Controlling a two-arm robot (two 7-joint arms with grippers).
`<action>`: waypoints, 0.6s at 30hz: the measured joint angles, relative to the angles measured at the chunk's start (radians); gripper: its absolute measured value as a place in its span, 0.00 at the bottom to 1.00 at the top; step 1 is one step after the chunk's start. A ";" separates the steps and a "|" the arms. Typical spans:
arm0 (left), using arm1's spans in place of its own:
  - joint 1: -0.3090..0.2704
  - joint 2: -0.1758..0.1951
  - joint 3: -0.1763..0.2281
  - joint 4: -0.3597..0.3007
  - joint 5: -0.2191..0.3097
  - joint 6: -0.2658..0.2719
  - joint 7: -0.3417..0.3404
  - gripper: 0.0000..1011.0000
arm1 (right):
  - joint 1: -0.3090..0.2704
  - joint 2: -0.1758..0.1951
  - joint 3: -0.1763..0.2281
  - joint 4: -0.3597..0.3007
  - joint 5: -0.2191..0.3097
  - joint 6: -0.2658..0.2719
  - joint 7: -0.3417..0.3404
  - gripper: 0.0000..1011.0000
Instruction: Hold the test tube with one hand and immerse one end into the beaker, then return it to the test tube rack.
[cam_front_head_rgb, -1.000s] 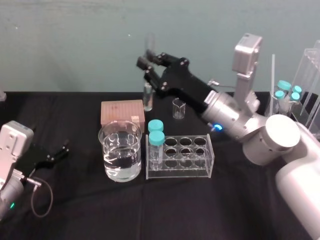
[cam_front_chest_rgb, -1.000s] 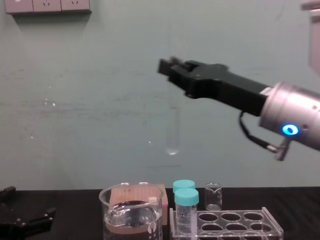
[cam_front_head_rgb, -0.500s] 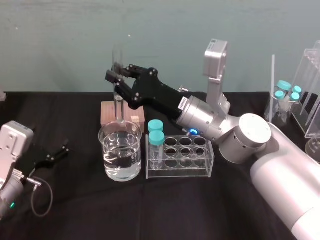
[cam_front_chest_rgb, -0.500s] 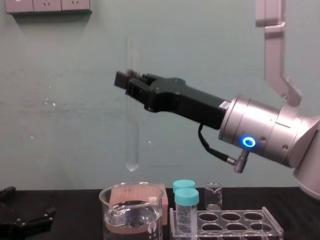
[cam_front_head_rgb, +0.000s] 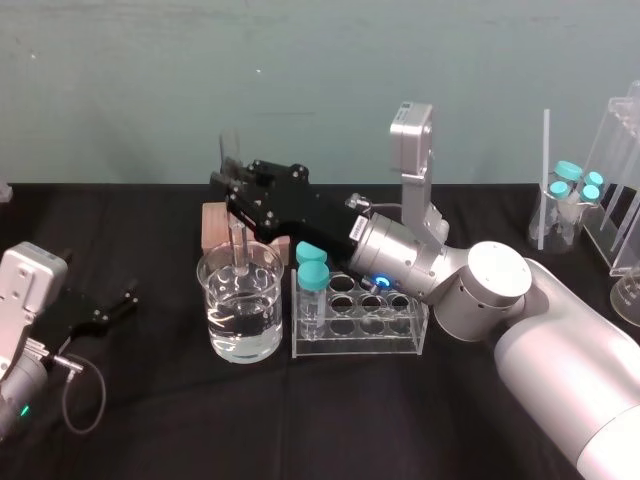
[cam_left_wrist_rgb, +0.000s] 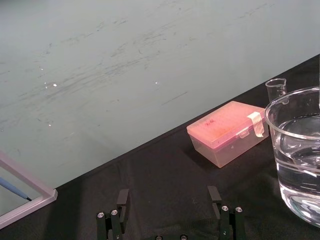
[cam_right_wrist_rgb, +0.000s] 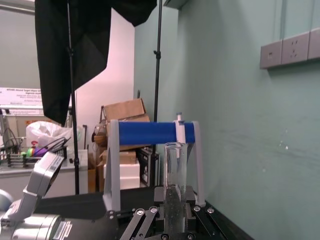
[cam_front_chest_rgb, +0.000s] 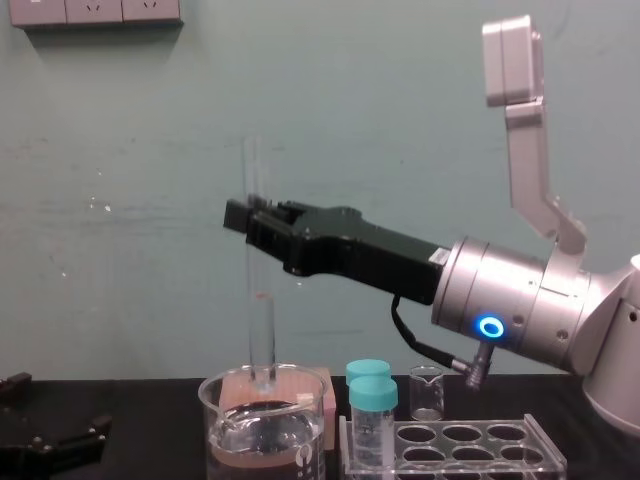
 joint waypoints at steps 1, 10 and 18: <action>0.000 0.000 0.000 0.000 0.000 0.000 0.000 0.99 | 0.000 0.000 -0.002 0.002 -0.001 0.001 0.001 0.22; 0.000 0.000 0.000 0.000 0.000 0.000 0.000 0.99 | 0.007 -0.002 -0.013 0.036 -0.014 0.010 0.003 0.22; 0.000 0.000 0.000 0.000 0.000 0.000 0.000 0.99 | 0.021 -0.010 -0.014 0.073 -0.024 0.012 0.002 0.22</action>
